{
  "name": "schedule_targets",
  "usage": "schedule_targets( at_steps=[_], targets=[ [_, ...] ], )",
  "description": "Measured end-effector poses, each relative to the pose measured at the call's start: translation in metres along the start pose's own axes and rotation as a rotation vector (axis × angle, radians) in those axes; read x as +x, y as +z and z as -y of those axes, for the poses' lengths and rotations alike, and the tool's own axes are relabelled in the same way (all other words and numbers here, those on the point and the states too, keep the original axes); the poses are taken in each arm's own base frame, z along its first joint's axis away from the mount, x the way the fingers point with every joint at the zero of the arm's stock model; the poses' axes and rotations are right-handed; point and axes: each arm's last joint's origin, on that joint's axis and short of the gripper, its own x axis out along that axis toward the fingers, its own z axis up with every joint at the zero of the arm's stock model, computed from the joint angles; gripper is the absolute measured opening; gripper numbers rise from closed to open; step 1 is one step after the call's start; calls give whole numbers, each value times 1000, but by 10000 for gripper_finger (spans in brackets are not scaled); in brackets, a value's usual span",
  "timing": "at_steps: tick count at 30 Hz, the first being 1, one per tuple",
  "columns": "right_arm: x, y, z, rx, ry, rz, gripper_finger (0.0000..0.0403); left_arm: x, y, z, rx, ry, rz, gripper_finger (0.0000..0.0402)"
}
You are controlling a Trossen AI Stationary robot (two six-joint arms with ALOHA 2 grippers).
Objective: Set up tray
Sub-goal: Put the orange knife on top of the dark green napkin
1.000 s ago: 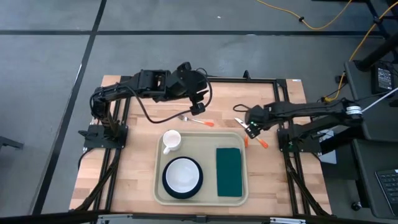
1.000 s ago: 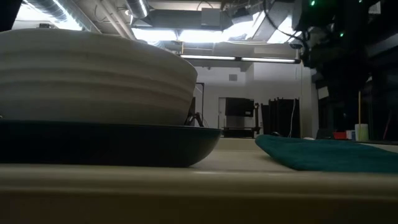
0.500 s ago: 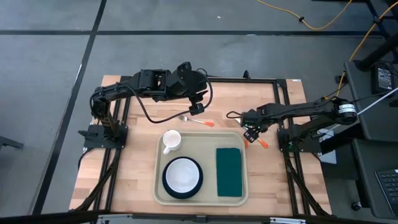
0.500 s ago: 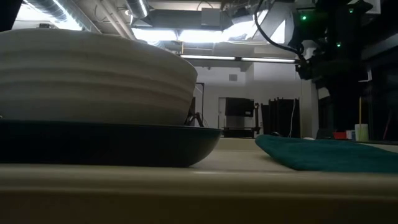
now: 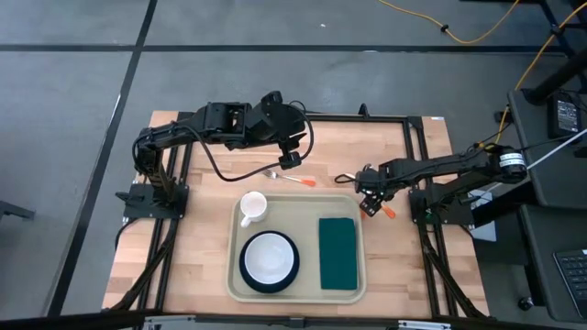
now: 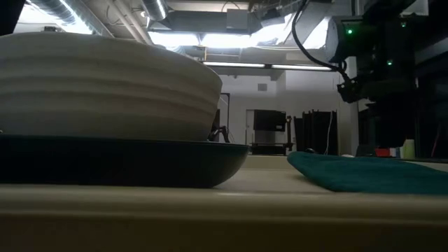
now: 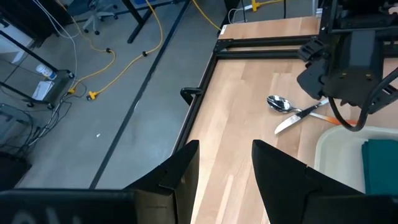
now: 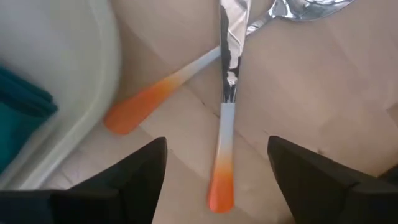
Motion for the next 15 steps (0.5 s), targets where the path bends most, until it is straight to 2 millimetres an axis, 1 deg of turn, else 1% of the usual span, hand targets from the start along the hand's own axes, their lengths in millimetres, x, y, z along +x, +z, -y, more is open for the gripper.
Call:
schedule_targets(
  at_steps=[7, 15],
  targets=[
    [2, 2, 0, -42, -14, 36, 284, 0, 0, 0, -5, 1, 1, 143],
    [20, -6, 6, -37, -26, 16, 284, 0, 0, 0, -11, 1, 1, 143]
  ],
)
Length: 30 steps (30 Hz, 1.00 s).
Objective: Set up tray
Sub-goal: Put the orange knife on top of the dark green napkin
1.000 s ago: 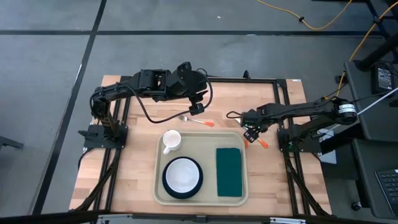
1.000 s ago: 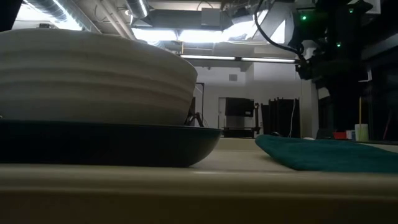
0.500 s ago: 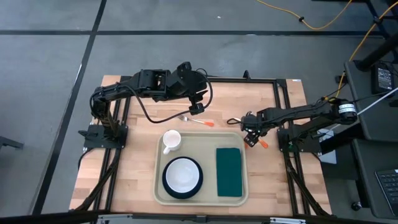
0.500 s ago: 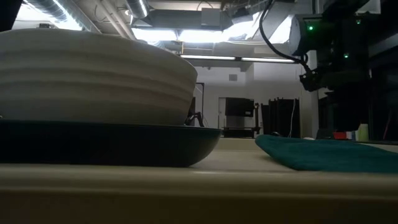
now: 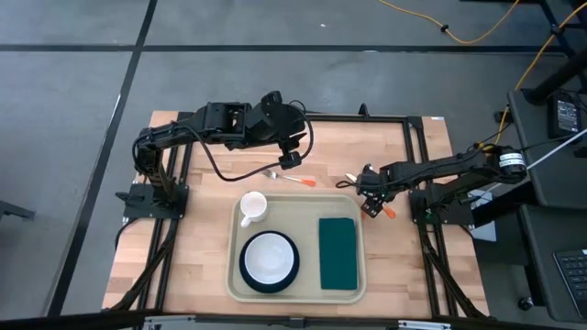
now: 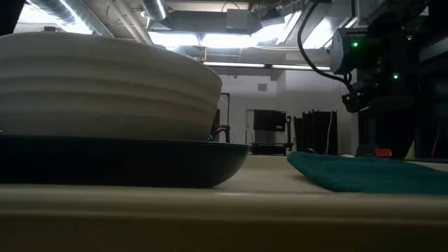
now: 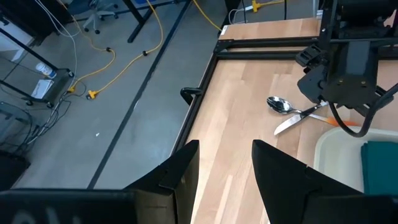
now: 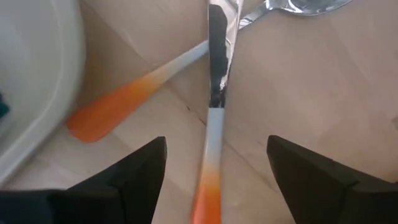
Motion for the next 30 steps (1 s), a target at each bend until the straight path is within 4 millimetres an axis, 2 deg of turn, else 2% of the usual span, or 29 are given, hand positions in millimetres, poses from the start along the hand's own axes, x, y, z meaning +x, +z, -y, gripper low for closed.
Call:
schedule_targets(
  at_steps=[12, 23, 30],
  targets=[
    [7, 4, -1, 10, 46, 59, 284, 0, 4, 0, -19, 2, 36, 143],
    [8, 13, 10, 34, 38, 64, 284, 0, 4, 0, -21, 2, 41, 143],
    [8, 12, 11, 17, 38, 51, 260, 0, 4, 0, -19, 2, 40, 143]
  ],
)
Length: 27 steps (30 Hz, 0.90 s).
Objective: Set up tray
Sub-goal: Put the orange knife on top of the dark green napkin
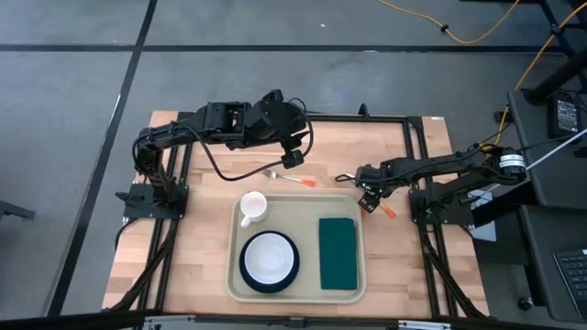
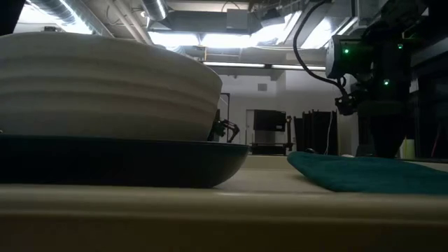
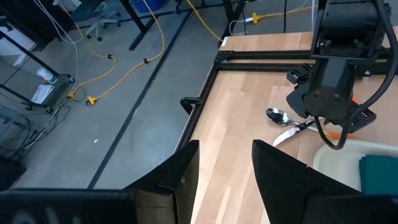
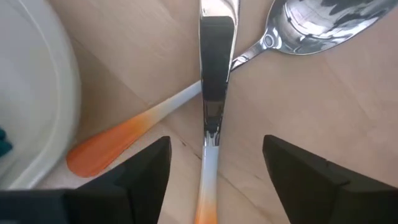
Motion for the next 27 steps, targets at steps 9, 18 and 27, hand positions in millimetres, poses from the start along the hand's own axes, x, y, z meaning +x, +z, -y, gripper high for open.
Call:
schedule_targets(
  at_steps=[9, 18, 27],
  targets=[
    [1, 1, 0, -5, -1, 0, 244, 0, 0, -1, 8, 2, -1, 143],
    [12, 3, -3, -9, -26, -35, 243, 1, 0, -2, 14, 4, -2, 143],
    [18, 5, -5, -29, -41, -57, 242, 1, 0, -2, 14, 5, -2, 143]
  ],
)
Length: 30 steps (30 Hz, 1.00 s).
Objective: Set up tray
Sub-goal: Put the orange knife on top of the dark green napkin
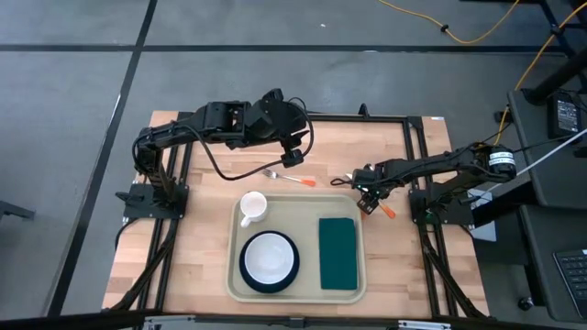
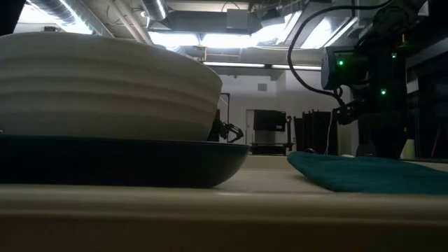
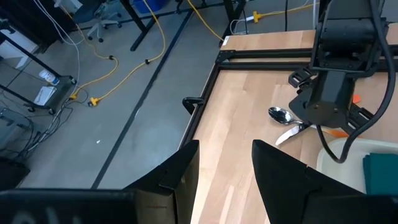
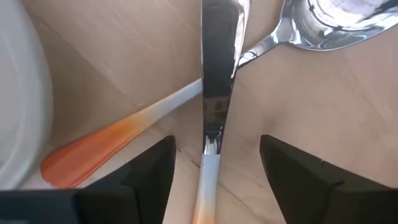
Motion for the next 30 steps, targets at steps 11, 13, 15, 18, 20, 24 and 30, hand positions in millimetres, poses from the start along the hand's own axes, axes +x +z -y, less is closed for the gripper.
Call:
schedule_targets(
  at_steps=[11, 13, 15, 18, 20, 24, 30],
  targets=[
    [1, 0, -1, -7, 27, -4, 116, 0, 0, 0, 0, 4, 0, 143],
    [1, 0, -2, -8, 30, -4, 85, 0, 0, 0, 0, 4, 0, 143],
    [1, 0, -1, -7, 28, -5, 55, 0, 0, 0, 0, 4, 0, 143],
    [1, 0, -1, -7, 25, -4, 36, 0, 0, 0, 0, 4, -1, 143],
    [1, 0, -1, -6, 25, -4, 36, 0, 0, 0, 0, 4, 0, 143],
    [1, 0, -1, -4, 27, -5, 36, 0, 0, 0, 9, 4, 0, 143],
    [0, 0, -1, 23, 39, -11, 37, 0, 0, 0, 10, 4, 0, 143]
  ],
)
